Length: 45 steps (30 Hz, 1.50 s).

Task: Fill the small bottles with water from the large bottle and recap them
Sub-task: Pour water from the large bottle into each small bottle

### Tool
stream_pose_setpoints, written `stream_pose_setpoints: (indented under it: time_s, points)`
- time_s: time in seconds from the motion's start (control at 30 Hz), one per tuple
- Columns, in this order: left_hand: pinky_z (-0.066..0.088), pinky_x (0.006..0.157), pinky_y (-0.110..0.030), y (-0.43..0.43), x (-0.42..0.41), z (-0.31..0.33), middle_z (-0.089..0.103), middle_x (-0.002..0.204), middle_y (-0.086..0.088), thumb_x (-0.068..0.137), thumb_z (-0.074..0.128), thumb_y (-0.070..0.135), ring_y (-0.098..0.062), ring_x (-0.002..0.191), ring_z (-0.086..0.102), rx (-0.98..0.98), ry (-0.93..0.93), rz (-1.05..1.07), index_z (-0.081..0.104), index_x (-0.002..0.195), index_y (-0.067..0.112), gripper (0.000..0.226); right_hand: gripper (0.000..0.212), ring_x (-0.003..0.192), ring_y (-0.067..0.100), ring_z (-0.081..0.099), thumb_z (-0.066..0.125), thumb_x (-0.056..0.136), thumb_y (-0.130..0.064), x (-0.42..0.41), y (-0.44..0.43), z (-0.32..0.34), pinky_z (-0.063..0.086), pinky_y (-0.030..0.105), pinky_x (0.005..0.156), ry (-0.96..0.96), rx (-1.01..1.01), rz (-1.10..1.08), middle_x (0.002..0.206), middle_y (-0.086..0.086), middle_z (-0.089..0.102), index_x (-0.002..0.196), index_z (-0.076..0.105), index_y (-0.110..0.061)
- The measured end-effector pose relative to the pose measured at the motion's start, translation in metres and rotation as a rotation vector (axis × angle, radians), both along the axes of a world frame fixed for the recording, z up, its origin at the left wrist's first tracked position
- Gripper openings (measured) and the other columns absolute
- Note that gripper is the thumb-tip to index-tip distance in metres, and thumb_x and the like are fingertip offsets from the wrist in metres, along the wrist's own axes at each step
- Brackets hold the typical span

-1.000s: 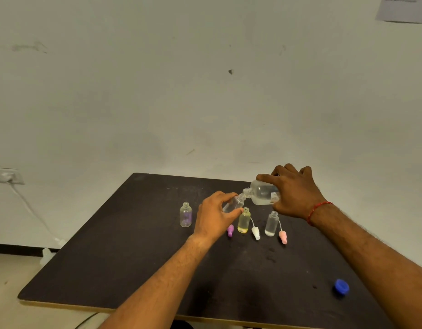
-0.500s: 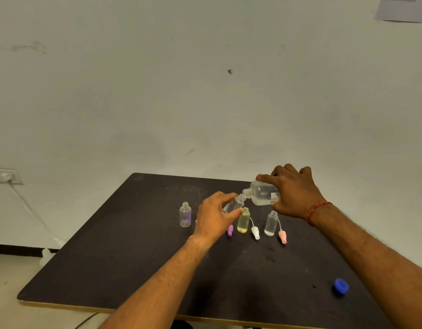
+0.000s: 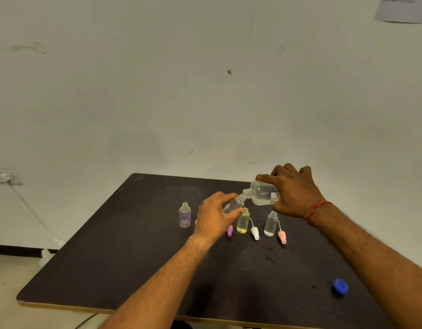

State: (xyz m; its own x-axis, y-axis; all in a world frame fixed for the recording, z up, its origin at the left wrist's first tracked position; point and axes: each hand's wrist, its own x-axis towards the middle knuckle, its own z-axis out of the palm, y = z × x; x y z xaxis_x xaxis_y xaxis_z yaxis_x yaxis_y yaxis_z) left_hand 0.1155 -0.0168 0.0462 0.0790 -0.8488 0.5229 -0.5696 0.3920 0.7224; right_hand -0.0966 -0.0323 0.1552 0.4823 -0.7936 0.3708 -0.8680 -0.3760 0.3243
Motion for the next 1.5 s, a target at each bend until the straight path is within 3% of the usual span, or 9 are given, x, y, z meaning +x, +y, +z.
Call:
stream_pose_setpoints:
  time_s: [0.3, 0.8, 0.93, 1.23, 1.5]
  points:
    - [0.056, 0.078, -0.022, -0.0001, -0.0008, 0.0002, 0.067, 0.106, 0.011, 0.084, 0.078, 0.042, -0.005, 0.094, 0.063, -0.013, 0.003, -0.007, 0.070, 0.122, 0.032, 0.040, 0.070, 0.113, 0.017, 0.044, 0.066, 0.076, -0.038, -0.0014, 0.0012, 0.0017, 0.031, 0.041, 0.087, 0.001, -0.008, 0.003, 0.118, -0.005, 0.052, 0.138, 0.036, -0.048]
    - [0.048, 0.071, -0.016, 0.0002, -0.0021, 0.0028, 0.067, 0.104, 0.012, 0.083, 0.079, 0.043, -0.005, 0.092, 0.063, -0.015, 0.001, -0.012, 0.071, 0.122, 0.031, 0.041, 0.069, 0.114, 0.017, 0.044, 0.066, 0.077, -0.037, -0.0019, 0.0020, 0.0049, 0.031, 0.041, 0.088, -0.001, -0.008, 0.010, 0.119, -0.005, 0.052, 0.138, 0.037, -0.048]
    - [0.055, 0.076, -0.022, -0.0008, -0.0024, 0.0032, 0.067, 0.107, 0.012, 0.083, 0.078, 0.044, -0.005, 0.094, 0.063, -0.005, 0.001, -0.011, 0.069, 0.124, 0.032, 0.044, 0.070, 0.114, 0.017, 0.044, 0.068, 0.076, -0.038, -0.0023, 0.0009, 0.0046, 0.032, 0.041, 0.088, 0.002, -0.011, 0.007, 0.119, -0.005, 0.052, 0.138, 0.036, -0.048]
    - [0.051, 0.075, -0.017, 0.0005, -0.0030, 0.0027, 0.068, 0.105, 0.013, 0.083, 0.078, 0.044, -0.005, 0.093, 0.063, -0.009, 0.006, -0.010, 0.070, 0.123, 0.031, 0.043, 0.070, 0.114, 0.017, 0.043, 0.067, 0.077, -0.037, -0.0028, 0.0010, 0.0040, 0.031, 0.040, 0.088, 0.009, -0.008, -0.002, 0.118, -0.006, 0.051, 0.138, 0.035, -0.048]
    - [0.054, 0.077, -0.021, 0.0016, -0.0031, 0.0029, 0.068, 0.105, 0.012, 0.083, 0.078, 0.043, -0.005, 0.094, 0.064, 0.002, 0.015, -0.021, 0.070, 0.122, 0.032, 0.042, 0.072, 0.116, 0.018, 0.044, 0.067, 0.076, -0.037, -0.0028, 0.0023, 0.0030, 0.032, 0.042, 0.090, 0.007, 0.007, -0.013, 0.121, -0.004, 0.052, 0.140, 0.035, -0.047]
